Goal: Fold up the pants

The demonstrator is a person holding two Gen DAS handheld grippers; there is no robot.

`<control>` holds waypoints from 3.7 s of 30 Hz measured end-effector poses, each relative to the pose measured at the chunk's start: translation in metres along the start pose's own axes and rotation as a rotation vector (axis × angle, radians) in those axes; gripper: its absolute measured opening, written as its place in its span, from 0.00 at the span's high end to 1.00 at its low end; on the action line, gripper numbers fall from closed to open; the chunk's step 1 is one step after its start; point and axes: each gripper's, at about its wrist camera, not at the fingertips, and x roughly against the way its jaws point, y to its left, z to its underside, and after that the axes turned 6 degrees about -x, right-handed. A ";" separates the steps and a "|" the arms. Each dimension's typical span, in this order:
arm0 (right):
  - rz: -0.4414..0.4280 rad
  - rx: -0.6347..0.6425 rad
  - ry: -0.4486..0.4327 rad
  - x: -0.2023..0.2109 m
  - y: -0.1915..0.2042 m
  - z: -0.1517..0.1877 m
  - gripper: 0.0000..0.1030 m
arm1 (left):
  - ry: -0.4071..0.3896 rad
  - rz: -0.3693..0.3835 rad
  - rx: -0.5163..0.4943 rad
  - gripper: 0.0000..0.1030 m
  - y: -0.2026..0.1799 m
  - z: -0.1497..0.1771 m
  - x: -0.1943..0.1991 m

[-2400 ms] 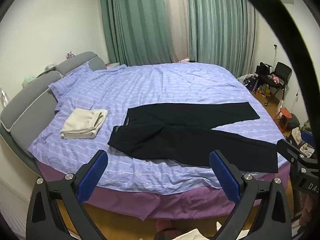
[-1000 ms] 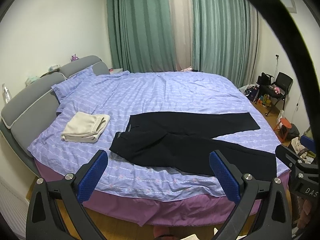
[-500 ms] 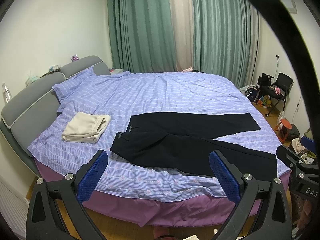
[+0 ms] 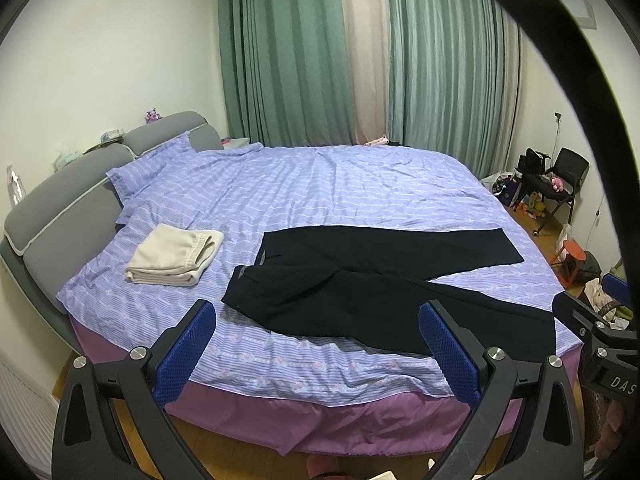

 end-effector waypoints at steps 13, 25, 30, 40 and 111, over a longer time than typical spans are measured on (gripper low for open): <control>0.000 0.001 0.005 -0.001 0.001 0.002 0.00 | 0.002 0.001 0.001 0.00 -0.001 0.004 -0.002; -0.016 -0.016 0.069 -0.028 0.002 -0.006 0.00 | 0.043 -0.017 0.001 0.00 0.003 0.006 -0.023; -0.021 -0.030 0.132 -0.056 0.016 -0.009 0.00 | 0.080 -0.045 0.005 0.00 0.024 0.006 -0.046; 0.006 -0.056 0.230 -0.144 0.069 -0.023 0.00 | 0.173 -0.025 -0.035 0.00 0.076 -0.006 -0.145; 0.073 -0.510 0.285 -0.417 0.074 -0.067 0.93 | 0.333 0.434 0.155 0.88 0.162 -0.053 -0.421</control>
